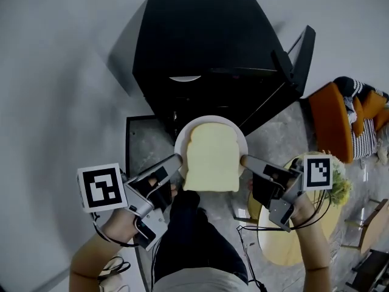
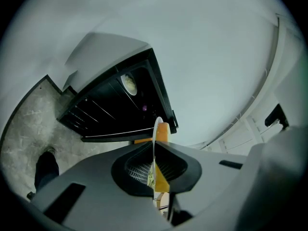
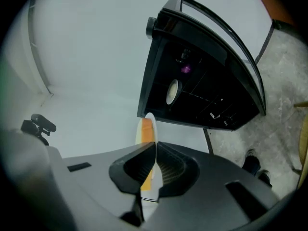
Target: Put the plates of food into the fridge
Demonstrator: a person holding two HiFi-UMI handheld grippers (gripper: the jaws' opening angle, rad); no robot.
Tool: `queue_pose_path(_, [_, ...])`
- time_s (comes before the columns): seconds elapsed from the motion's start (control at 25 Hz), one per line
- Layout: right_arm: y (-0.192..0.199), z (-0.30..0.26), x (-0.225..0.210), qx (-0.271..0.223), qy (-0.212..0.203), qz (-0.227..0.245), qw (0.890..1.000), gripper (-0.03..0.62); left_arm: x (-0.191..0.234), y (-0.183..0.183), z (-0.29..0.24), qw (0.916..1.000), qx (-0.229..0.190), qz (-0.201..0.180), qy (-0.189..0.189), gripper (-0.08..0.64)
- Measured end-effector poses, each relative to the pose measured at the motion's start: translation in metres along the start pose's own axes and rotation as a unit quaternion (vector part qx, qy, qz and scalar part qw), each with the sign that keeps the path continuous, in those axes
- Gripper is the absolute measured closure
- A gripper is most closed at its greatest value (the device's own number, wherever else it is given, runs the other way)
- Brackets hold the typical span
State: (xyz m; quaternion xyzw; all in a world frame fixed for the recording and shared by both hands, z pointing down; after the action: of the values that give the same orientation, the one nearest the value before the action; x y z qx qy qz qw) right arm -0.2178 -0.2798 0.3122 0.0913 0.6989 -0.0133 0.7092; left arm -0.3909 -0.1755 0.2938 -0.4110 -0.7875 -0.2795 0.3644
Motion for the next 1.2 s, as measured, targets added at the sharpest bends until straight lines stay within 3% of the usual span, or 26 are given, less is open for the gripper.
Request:
queue_pose_path(0.16, [0.001,0.001,0.005,-0.01,-0.021,0.023,0.999,0.574,-0.002,0.004,0.003,0.9999,-0.015,-0.006,0.003,0.54])
queue_pose_path(0.32, [-0.008,-0.005,-0.004,-0.036,-0.046,0.034,0.998,0.574,0.005,0.0,-0.002,0.999,-0.04,0.012,0.017,0.54])
queue_pose_path(0.56, [-0.029,-0.026,-0.072,-0.084,-0.064,0.042,0.993,0.574,0.055,-0.017,-0.044,0.9962,-0.069,0.037,0.037,0.542])
queue_pose_path(0.84, [-0.049,-0.042,-0.152,-0.13,-0.08,0.092,0.984,0.574,0.123,-0.031,-0.101,0.9894,-0.118,0.029,0.079,0.542])
queue_pose_path(0.92, [-0.059,-0.043,-0.159,-0.133,-0.084,0.101,0.982,0.574,0.126,-0.034,-0.11,0.9879,-0.126,0.025,0.086,0.542])
queue_pose_path(1.0, [-0.056,-0.034,-0.132,-0.166,-0.077,0.09,0.979,0.572,0.098,-0.036,-0.096,0.9916,-0.103,0.019,0.076,0.543])
queue_pose_path(1.04, [-0.039,-0.025,-0.106,-0.208,-0.065,0.065,0.974,0.572,0.074,-0.033,-0.077,0.9963,-0.063,0.016,0.057,0.541])
queue_pose_path(1.12, [0.004,-0.005,-0.046,-0.306,-0.036,-0.001,0.951,0.572,0.023,-0.025,-0.03,0.9994,0.031,0.008,0.007,0.543])
queue_pose_path(1.2, [0.014,0.006,-0.008,-0.348,-0.024,-0.03,0.937,0.572,-0.014,-0.021,-0.006,0.9979,0.062,0.014,-0.016,0.543])
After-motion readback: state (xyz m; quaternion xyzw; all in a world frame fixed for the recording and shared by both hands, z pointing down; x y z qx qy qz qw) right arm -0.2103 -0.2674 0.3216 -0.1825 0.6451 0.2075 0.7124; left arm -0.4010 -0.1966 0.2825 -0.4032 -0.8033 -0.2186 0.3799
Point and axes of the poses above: the fingertips, and each gripper's own axes: z backward along the fingers, x to its left, y out of its underside, the point moved 4 cm from there along z, backward along the fingers, and after that the axes turned 15 degrees about -y, right-handed, at the moved point
